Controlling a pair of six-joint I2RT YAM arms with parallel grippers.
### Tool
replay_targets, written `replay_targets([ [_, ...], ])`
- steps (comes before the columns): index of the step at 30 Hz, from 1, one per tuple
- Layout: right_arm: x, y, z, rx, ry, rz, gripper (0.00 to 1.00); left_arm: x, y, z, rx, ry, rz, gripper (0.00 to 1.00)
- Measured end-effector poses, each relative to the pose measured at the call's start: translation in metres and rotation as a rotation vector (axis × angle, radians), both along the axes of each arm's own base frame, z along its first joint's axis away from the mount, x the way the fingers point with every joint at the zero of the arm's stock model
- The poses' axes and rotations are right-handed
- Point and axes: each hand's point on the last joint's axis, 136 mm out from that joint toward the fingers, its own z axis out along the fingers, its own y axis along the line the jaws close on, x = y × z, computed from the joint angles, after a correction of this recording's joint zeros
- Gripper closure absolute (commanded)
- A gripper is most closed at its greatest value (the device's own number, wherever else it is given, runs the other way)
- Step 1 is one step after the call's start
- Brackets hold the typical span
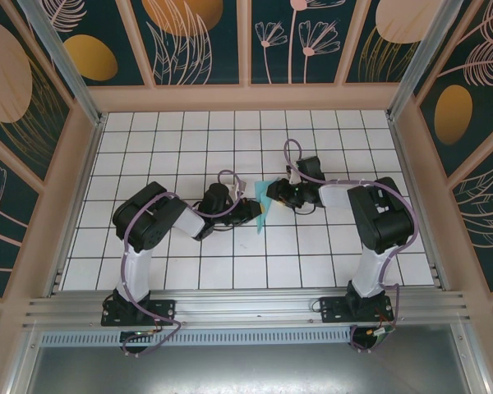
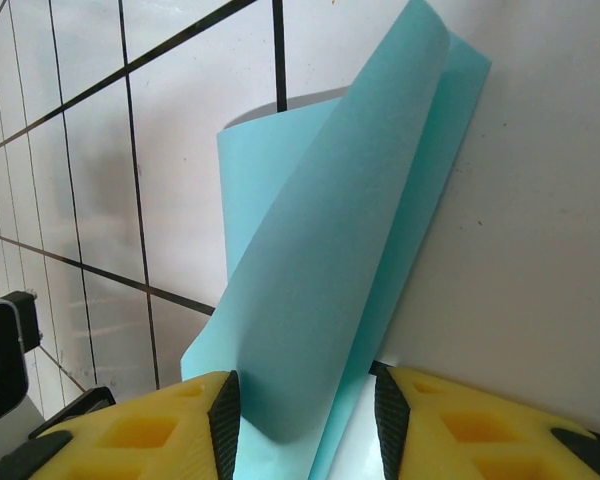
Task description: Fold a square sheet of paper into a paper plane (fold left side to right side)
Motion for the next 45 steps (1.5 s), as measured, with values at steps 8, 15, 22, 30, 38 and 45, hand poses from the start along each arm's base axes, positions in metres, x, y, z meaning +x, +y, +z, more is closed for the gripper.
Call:
replay_targets([
  [8, 0.0, 0.0, 0.0, -0.001, 0.004, 0.0, 0.57, 0.007, 0.009, 0.029, -0.029, -0.049, 0.03, 0.58],
  [15, 0.0, 0.0, -0.001, -0.001, 0.005, 0.0, 0.57, 0.017, 0.015, 0.028, -0.001, -0.038, 0.056, 0.56],
  [22, 0.0, 0.0, -0.001, -0.001, 0.005, 0.001, 0.57, 0.032, 0.005, 0.028, 0.023, -0.045, 0.046, 0.58],
  [30, 0.0, 0.0, -0.001, -0.001, 0.005, 0.001, 0.57, 0.035, 0.007, 0.013, 0.074, -0.018, 0.056, 0.57],
  [38, 0.0, 0.001, 0.0, 0.0, 0.005, 0.004, 0.57, 0.034, 0.008, 0.003, 0.087, 0.0, 0.051, 0.67],
  [45, 0.0, 0.001, -0.001, 0.0, 0.006, 0.005, 0.57, 0.034, 0.003, -0.001, 0.081, 0.008, 0.032, 0.79],
])
